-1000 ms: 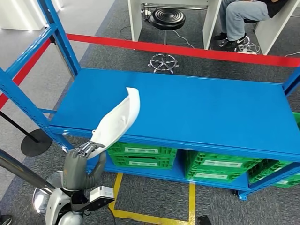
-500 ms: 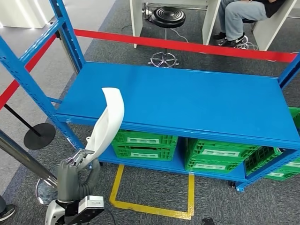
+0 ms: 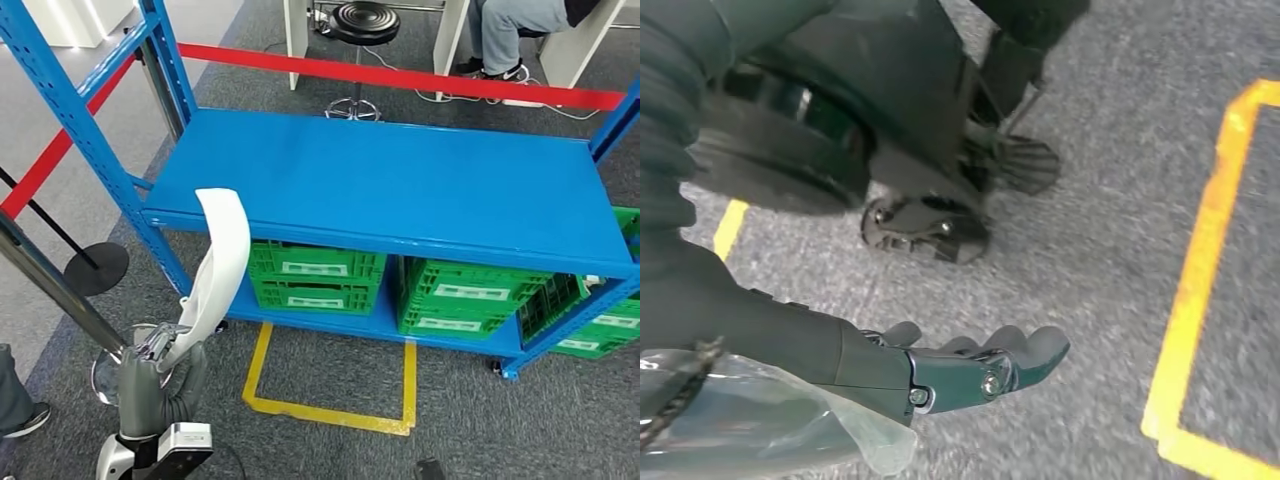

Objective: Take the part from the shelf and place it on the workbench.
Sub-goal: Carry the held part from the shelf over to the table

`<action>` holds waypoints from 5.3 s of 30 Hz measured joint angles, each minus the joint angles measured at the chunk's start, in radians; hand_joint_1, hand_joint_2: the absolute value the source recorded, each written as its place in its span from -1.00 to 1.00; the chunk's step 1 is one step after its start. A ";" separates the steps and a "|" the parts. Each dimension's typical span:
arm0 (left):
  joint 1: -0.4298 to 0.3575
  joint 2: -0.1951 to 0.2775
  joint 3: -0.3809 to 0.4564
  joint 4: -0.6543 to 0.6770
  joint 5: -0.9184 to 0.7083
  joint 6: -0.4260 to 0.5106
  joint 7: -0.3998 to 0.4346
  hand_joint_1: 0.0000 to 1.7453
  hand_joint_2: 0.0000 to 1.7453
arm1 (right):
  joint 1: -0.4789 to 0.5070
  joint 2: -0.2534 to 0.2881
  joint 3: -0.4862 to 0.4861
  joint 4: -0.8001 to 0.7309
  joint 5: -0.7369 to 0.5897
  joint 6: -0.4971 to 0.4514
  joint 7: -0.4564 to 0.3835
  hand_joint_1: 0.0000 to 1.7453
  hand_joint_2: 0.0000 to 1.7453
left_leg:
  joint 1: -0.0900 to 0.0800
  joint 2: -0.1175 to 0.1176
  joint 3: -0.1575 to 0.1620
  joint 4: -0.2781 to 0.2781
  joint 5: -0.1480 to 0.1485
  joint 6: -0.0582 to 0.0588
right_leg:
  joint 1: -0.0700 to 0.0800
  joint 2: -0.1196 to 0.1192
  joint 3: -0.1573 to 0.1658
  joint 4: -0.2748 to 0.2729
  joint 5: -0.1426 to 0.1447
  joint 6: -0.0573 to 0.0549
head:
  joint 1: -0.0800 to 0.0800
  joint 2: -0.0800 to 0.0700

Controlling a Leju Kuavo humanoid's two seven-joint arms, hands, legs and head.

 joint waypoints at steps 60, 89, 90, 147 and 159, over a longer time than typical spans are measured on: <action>-0.063 -0.021 0.031 0.079 0.076 -0.102 -0.072 1.00 1.00 | 0.138 0.161 -0.388 -0.498 0.173 0.178 -0.177 -1.00 1.00 | 0.021 -0.007 -0.008 0.006 -0.006 -0.014 | 0.004 0.012 -0.003 0.009 0.005 0.009 | 0.009 0.000; -0.083 -0.027 0.028 0.109 0.098 -0.130 -0.085 1.00 1.00 | 0.073 0.131 -0.532 -0.395 0.219 0.183 -0.208 -1.00 1.00 | 0.019 0.019 0.024 0.009 -0.044 -0.003 | -0.018 -0.032 -0.062 0.078 0.024 0.053 | 0.008 0.000; -0.083 -0.026 0.027 0.109 0.105 -0.136 -0.089 1.00 1.00 | 0.063 0.126 -0.536 -0.381 0.220 0.178 -0.214 -1.00 1.00 | 0.019 0.024 0.021 0.013 -0.041 -0.009 | -0.014 -0.034 -0.044 0.041 0.011 0.045 | 0.008 0.000; -0.121 -0.008 -0.029 0.098 0.105 -0.227 -0.131 1.00 1.00 | -0.025 -0.010 -0.684 -0.100 0.239 0.032 -0.327 -1.00 1.00 | 0.032 0.052 0.089 -0.009 -0.090 0.004 | -0.015 -0.001 -0.249 0.256 0.022 0.045 | 0.019 0.000; -0.123 -0.009 -0.038 0.103 0.101 -0.223 -0.137 1.00 1.00 | -0.030 -0.010 -0.691 -0.096 0.236 0.031 -0.327 -1.00 1.00 | 0.035 0.007 -0.014 0.247 -0.235 -0.043 | -0.005 0.013 -0.138 0.042 0.093 -0.020 | 0.011 0.000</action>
